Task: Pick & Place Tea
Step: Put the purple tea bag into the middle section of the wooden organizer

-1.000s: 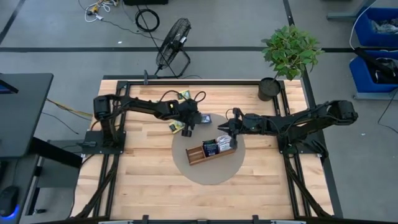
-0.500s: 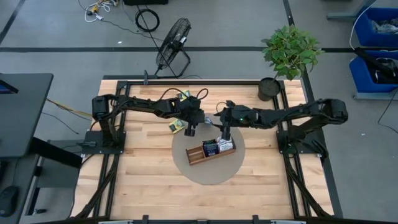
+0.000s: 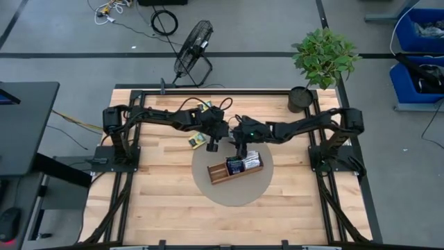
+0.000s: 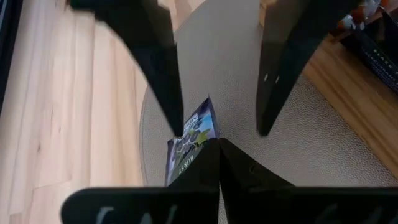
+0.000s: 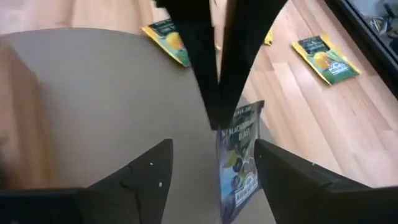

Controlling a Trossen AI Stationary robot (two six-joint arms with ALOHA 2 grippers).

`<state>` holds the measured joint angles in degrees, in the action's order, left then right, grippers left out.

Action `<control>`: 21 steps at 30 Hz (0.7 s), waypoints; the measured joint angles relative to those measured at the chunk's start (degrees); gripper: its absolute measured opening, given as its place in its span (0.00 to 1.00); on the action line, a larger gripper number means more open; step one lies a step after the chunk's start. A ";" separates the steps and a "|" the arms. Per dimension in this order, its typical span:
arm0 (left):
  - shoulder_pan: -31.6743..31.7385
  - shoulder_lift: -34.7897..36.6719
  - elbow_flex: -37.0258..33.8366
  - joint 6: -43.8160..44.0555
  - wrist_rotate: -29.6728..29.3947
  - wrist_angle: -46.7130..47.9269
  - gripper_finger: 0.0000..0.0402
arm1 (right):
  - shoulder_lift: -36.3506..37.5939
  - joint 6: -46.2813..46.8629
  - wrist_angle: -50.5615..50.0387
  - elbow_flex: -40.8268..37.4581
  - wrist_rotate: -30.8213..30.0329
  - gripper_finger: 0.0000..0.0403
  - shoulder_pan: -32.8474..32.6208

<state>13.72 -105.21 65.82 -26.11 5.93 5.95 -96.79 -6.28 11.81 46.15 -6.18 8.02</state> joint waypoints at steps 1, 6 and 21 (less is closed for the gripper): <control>0.00 0.00 0.00 0.01 0.00 0.04 0.00 | -0.71 0.00 -0.46 0.67 -0.04 0.58 0.20; 0.00 0.00 0.00 0.03 -0.02 0.18 0.00 | -2.23 0.33 -3.07 2.84 -0.78 0.58 0.21; -0.02 0.00 -0.02 0.03 -0.11 -0.15 0.00 | -2.23 3.23 -6.01 2.91 -1.44 0.03 2.42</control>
<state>13.69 -105.21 65.80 -26.09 5.82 5.80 -99.02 -3.05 5.80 49.06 -7.62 10.44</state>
